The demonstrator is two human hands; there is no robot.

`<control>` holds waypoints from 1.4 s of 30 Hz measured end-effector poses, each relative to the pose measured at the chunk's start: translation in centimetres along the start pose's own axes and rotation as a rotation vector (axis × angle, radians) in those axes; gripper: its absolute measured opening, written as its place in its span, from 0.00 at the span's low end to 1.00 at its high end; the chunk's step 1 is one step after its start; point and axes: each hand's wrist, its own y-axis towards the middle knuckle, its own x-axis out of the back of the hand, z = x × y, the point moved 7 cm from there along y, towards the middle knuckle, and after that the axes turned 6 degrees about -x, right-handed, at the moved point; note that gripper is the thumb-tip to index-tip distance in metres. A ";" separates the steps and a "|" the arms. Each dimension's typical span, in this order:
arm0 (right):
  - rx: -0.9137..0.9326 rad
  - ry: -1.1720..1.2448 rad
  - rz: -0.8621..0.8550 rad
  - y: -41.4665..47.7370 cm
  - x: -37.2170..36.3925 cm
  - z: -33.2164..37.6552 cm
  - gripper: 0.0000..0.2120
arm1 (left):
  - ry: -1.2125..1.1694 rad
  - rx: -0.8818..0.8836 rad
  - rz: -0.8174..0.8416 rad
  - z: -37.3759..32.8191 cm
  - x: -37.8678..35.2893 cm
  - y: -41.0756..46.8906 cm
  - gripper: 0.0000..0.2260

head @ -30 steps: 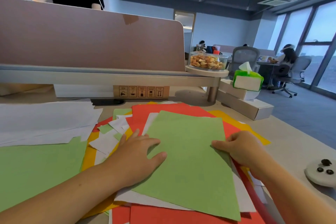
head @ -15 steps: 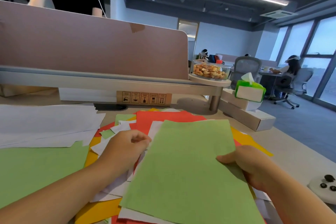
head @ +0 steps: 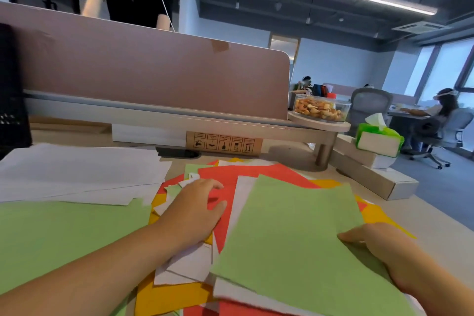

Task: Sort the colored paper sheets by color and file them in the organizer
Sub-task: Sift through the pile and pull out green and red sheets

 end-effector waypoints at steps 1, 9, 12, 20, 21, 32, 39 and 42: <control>0.047 -0.075 -0.106 0.0 0.3 0.3 0.05 | 0.077 -0.022 0.081 0.1 -0.9 -0.1 0.19; 0.320 -0.152 -0.413 0.0 1.8 2.2 0.05 | 0.245 -0.011 0.280 1.2 -2.6 -0.1 0.24; 0.357 -0.128 -0.492 0.1 2.6 2.3 0.08 | 0.258 -0.028 0.172 0.8 -1.7 0.1 0.21; 0.474 -0.140 -0.631 -2.4 4.3 3.2 0.06 | 0.421 -0.139 -0.068 -1.4 1.1 0.0 0.17; 0.453 -0.127 -0.619 -2.1 4.4 3.0 0.07 | 0.377 -0.129 -0.011 -1.2 0.6 -0.1 0.18; -0.092 0.225 0.161 0.5 -1.0 -0.9 0.08 | 0.286 -0.124 -0.095 -1.5 1.3 0.0 0.23; 0.100 0.405 0.222 0.5 -0.1 0.5 0.12 | -0.044 0.068 -0.170 0.9 2.0 0.8 0.08; 0.105 0.443 0.279 0.3 -0.2 0.6 0.12 | -0.278 0.181 -0.220 1.5 2.8 1.0 0.15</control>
